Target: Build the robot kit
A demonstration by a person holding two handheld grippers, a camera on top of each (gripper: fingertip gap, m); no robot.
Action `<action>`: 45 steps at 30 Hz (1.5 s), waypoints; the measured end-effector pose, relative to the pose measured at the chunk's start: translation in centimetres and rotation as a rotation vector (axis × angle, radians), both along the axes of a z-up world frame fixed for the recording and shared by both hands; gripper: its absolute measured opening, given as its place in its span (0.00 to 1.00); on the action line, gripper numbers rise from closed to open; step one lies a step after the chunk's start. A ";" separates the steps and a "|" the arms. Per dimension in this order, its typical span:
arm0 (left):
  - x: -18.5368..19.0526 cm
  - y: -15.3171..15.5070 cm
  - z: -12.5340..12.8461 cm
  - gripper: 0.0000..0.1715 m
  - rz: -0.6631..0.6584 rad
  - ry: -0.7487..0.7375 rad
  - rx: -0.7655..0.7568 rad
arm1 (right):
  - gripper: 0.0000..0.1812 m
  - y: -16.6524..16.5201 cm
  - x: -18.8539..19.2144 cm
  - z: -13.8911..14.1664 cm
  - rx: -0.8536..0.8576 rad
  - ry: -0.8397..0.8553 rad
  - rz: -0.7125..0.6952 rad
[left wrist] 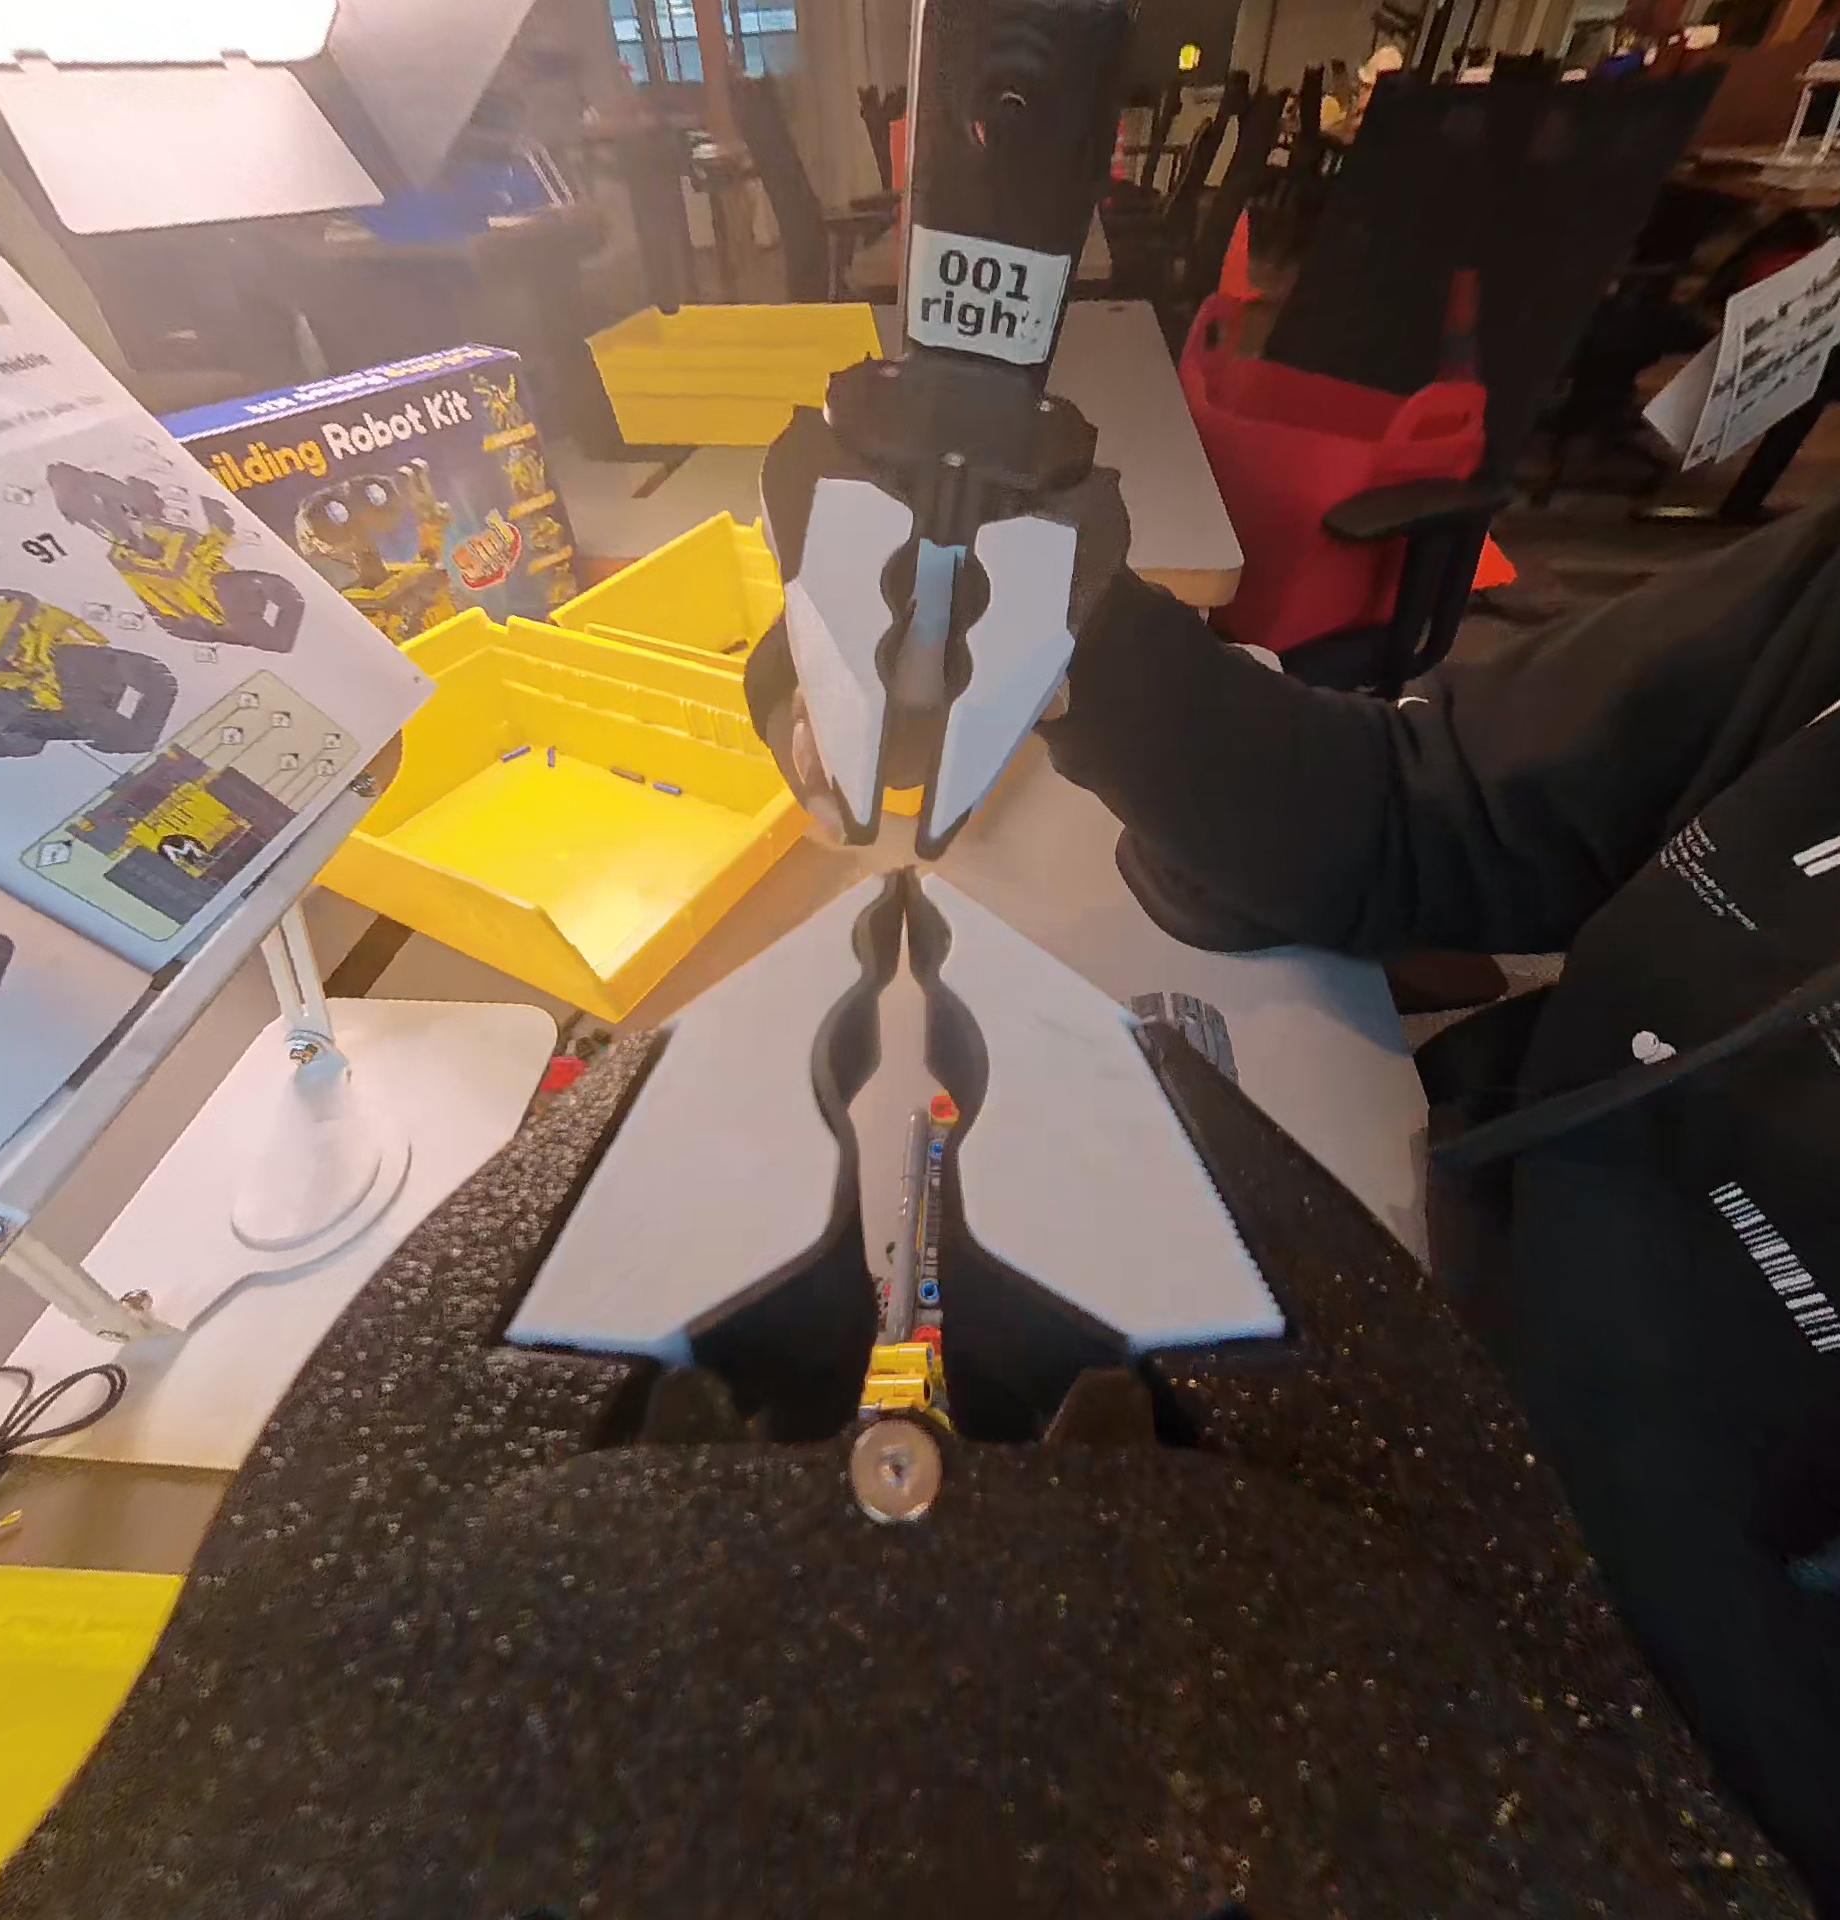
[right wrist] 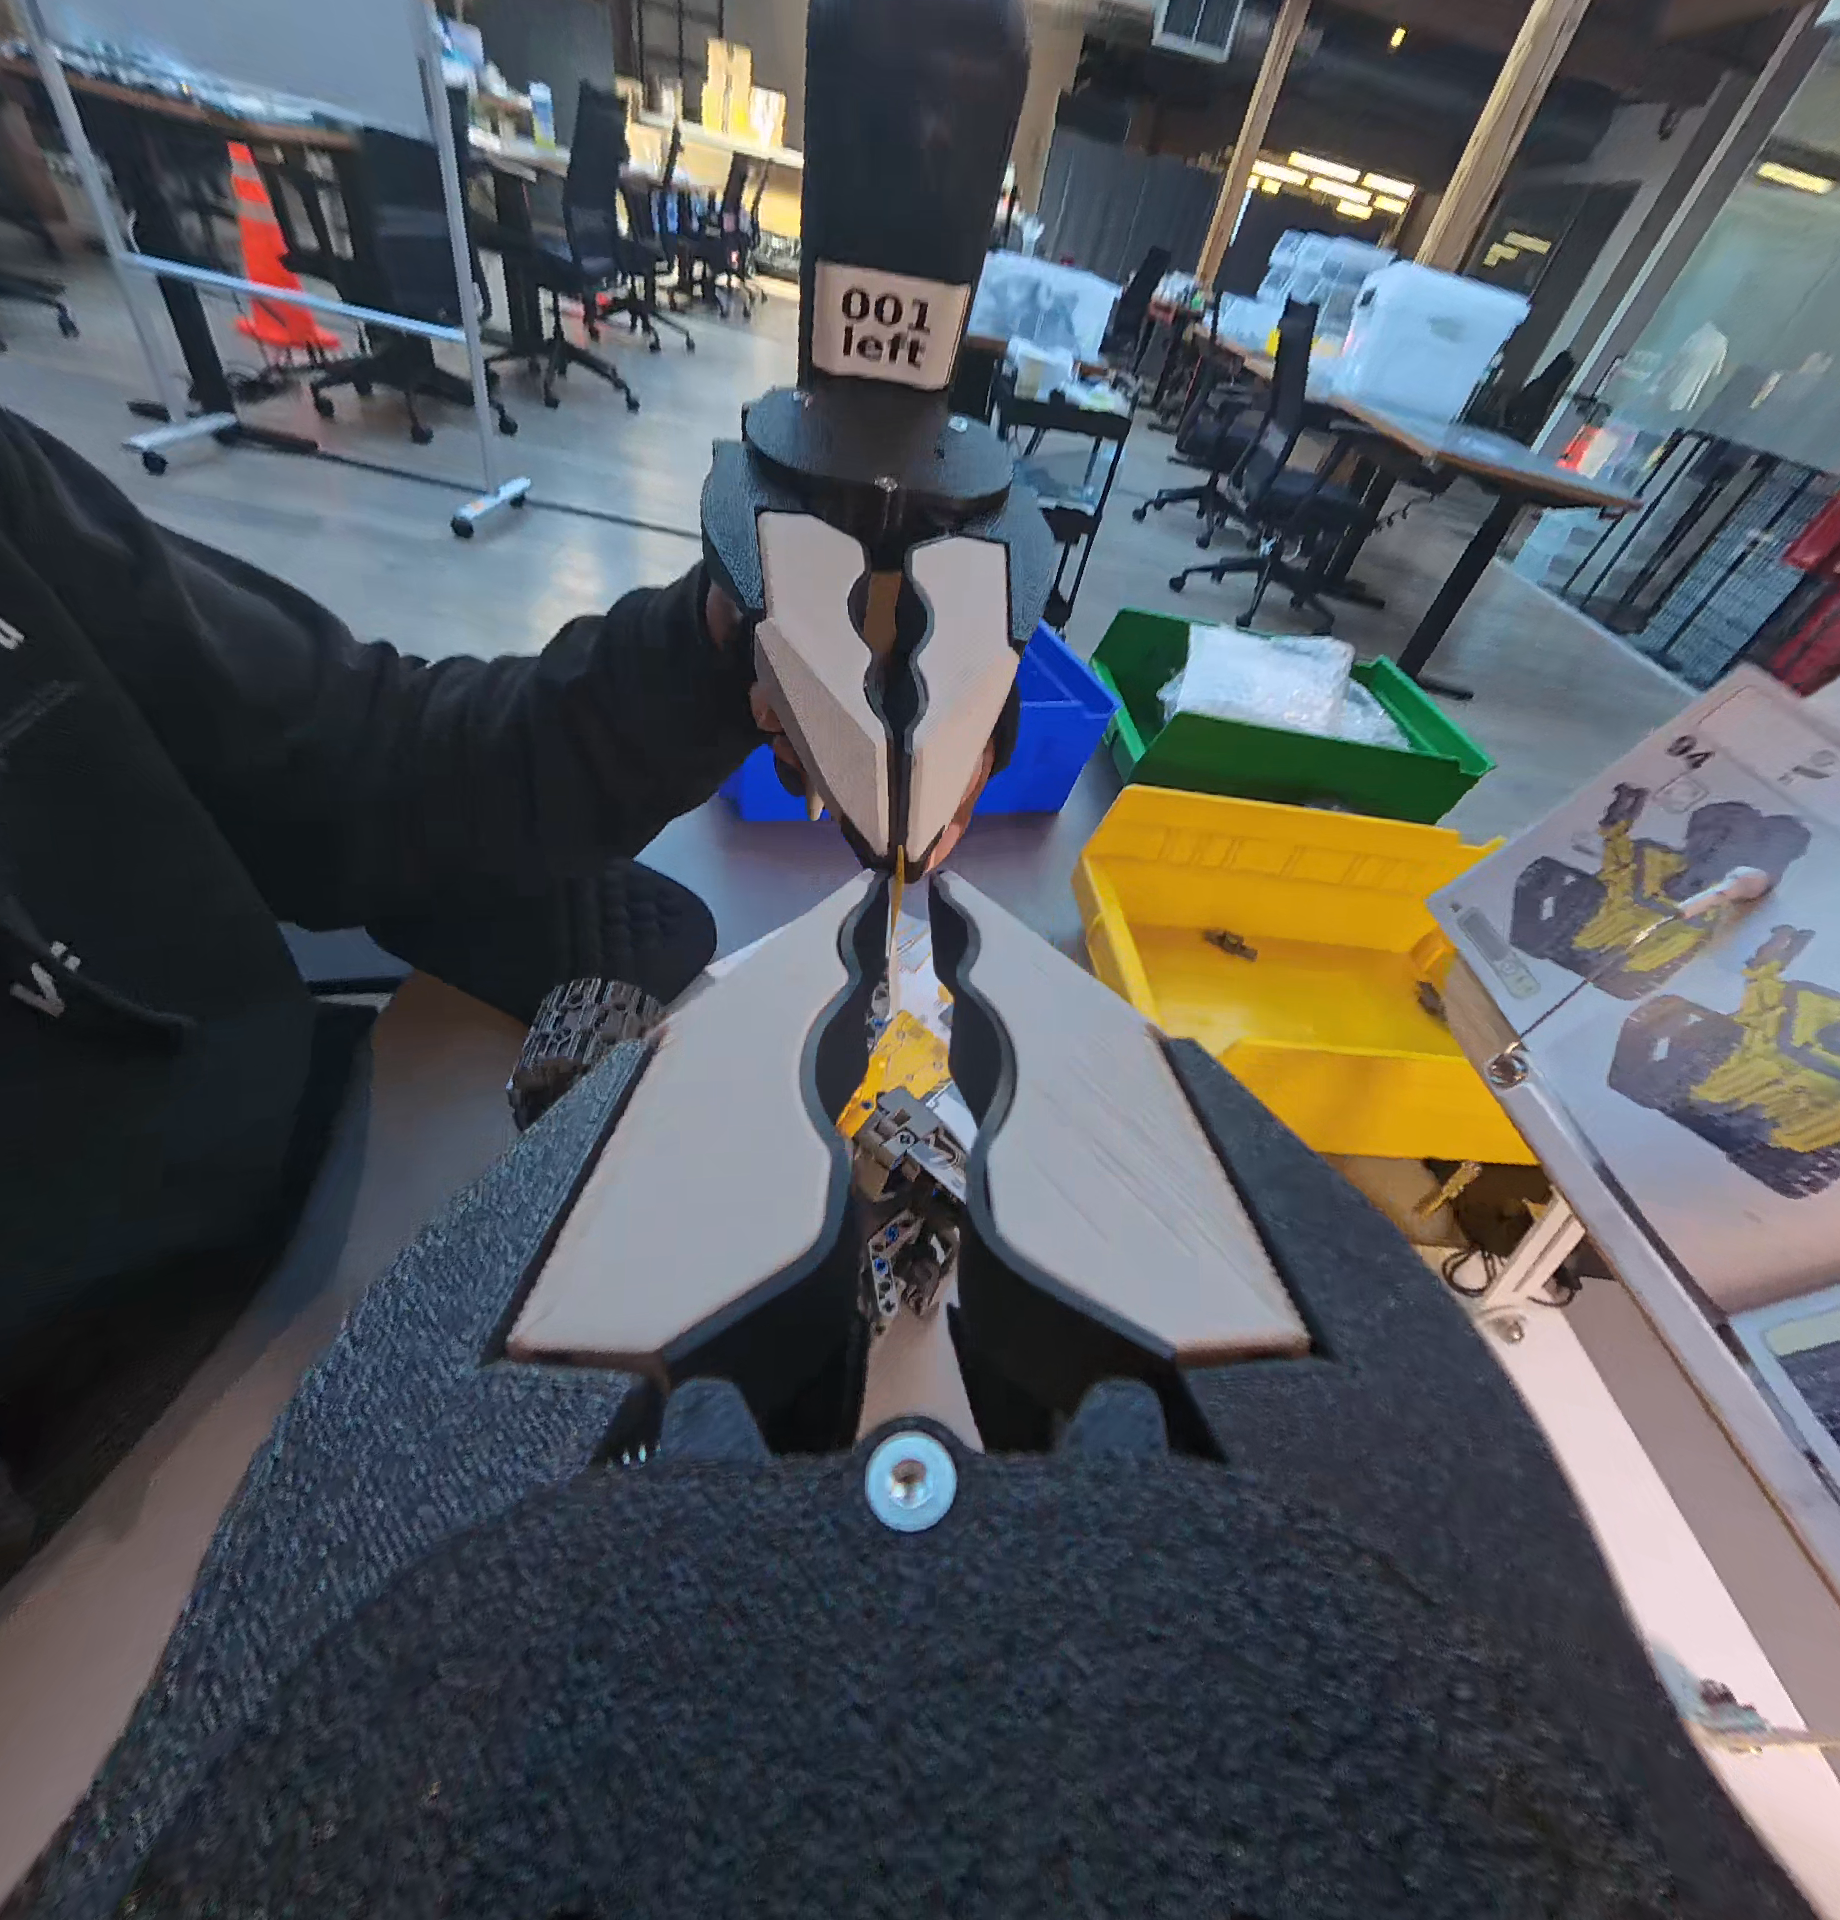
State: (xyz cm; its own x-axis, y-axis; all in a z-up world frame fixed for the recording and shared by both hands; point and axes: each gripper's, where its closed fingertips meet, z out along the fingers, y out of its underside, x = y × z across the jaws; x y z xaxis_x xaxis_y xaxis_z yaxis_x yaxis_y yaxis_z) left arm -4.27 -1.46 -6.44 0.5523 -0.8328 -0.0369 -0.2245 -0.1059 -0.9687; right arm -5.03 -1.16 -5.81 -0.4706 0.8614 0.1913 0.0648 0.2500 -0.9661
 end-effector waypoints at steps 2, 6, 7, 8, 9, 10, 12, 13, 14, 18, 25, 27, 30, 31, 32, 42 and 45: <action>0.2 0.0 -0.4 0.00 -0.005 0.019 -0.009 | 0.03 -0.2 -0.2 -0.6 0.008 -0.027 0.010; 0.1 -0.2 -0.6 0.00 -0.017 0.020 -0.023 | 0.00 -0.1 -0.1 -0.9 -0.003 -0.040 0.018; 0.1 -0.2 -0.7 0.00 -0.018 0.025 -0.024 | 0.00 -0.2 -0.1 -0.9 -0.004 -0.041 0.021; 0.2 -0.2 -0.8 0.00 -0.021 0.026 -0.026 | 0.00 -0.1 -0.1 -0.9 -0.003 -0.041 0.021; 0.2 -0.2 -0.8 0.00 -0.023 0.025 -0.028 | 0.00 -0.2 -0.1 -1.0 -0.003 -0.043 0.023; 0.2 -0.2 -0.8 0.00 -0.026 0.025 -0.030 | 0.00 -0.2 -0.1 -1.0 -0.003 -0.045 0.026; 0.2 -0.2 -0.8 0.00 -0.026 0.026 -0.032 | 0.00 -0.3 0.0 -1.0 -0.002 -0.046 0.032; 0.2 -0.2 -0.9 0.00 -0.027 0.024 -0.033 | 0.00 -0.4 0.0 -1.0 -0.003 -0.045 0.037; 0.1 -0.2 -0.8 0.00 -0.027 0.022 -0.034 | 0.00 -0.4 0.0 -1.0 -0.005 -0.045 0.040; 0.1 -0.2 -0.8 0.00 -0.025 0.019 -0.036 | 0.00 -0.7 0.1 -1.1 -0.006 -0.053 0.057; 0.1 -0.2 -0.9 0.00 -0.027 0.021 -0.038 | 0.00 -0.5 0.1 -1.0 -0.023 -0.059 0.049; 0.2 -0.2 -1.0 0.00 -0.029 0.026 -0.039 | 0.01 -0.6 0.1 -1.1 -0.026 -0.064 0.056; 0.2 -0.2 -1.1 0.00 -0.031 0.028 -0.043 | 0.01 -0.7 0.1 -1.2 -0.026 -0.066 0.065; 0.2 -0.3 -1.1 0.00 -0.032 0.030 -0.043 | 0.01 -0.7 0.1 -1.2 -0.025 -0.069 0.065; 0.3 -0.3 -1.1 0.00 -0.034 0.030 -0.044 | 0.01 -0.7 0.1 -1.3 -0.023 -0.070 0.063; 0.4 -0.3 -0.8 0.00 -0.031 0.007 -0.049 | 0.00 -0.7 0.2 -1.0 -0.062 -0.074 0.076; -0.4 0.0 -0.7 0.12 0.023 0.004 -0.048 | 0.00 -0.5 0.1 -0.4 -0.141 -0.081 0.075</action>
